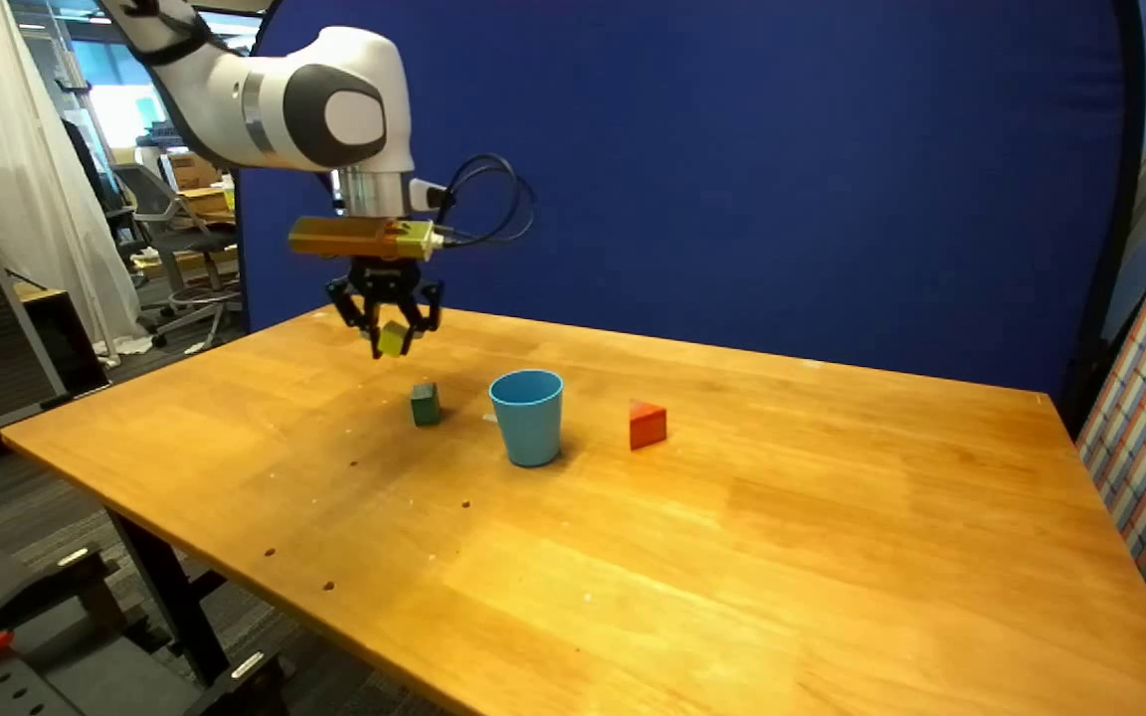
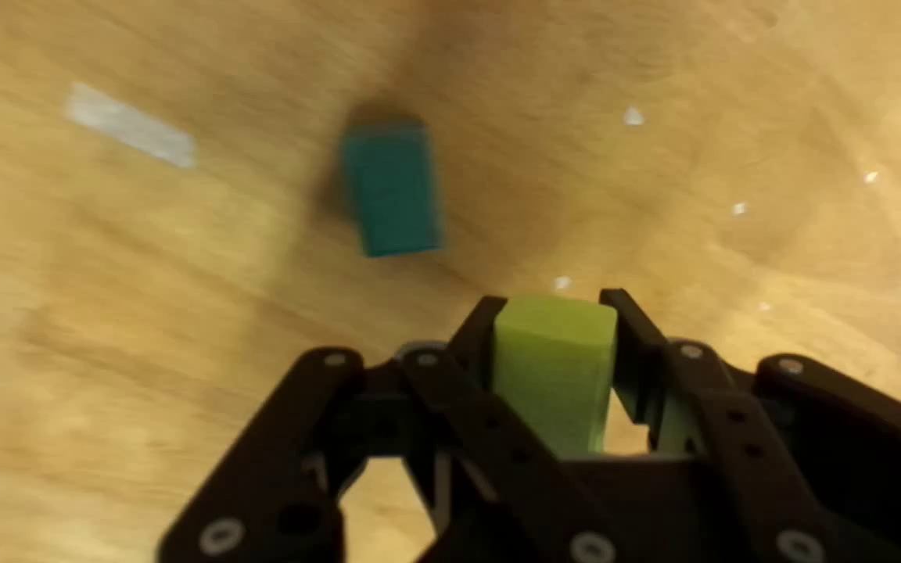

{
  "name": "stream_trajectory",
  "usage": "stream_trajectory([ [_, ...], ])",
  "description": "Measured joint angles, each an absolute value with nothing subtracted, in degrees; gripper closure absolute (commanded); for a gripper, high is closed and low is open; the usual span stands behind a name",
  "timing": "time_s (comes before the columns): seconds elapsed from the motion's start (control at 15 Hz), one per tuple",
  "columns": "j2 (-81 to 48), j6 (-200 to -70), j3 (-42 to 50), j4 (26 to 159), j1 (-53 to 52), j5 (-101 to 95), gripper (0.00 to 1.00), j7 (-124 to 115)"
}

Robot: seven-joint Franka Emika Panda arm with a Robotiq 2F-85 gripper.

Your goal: Put the yellow block in the blue cup

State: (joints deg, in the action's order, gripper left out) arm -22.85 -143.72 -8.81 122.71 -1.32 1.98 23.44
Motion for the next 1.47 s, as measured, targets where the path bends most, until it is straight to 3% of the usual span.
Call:
stream_trajectory([
  [0.6,-12.94,-143.62,3.54,126.97,5.76,-1.86,0.84,17.85],
  [1.2,-14.62,-143.69,4.58,129.61,7.05,-1.86,0.83,15.38],
  [1.27,-14.85,-143.71,4.45,129.57,7.01,-1.86,0.39,15.34],
  [1.33,-15.08,-143.71,4.31,129.54,6.98,-1.86,0.38,15.29],
  [1.47,-15.44,-143.71,4.05,129.49,6.97,-1.82,0.24,15.06],
])
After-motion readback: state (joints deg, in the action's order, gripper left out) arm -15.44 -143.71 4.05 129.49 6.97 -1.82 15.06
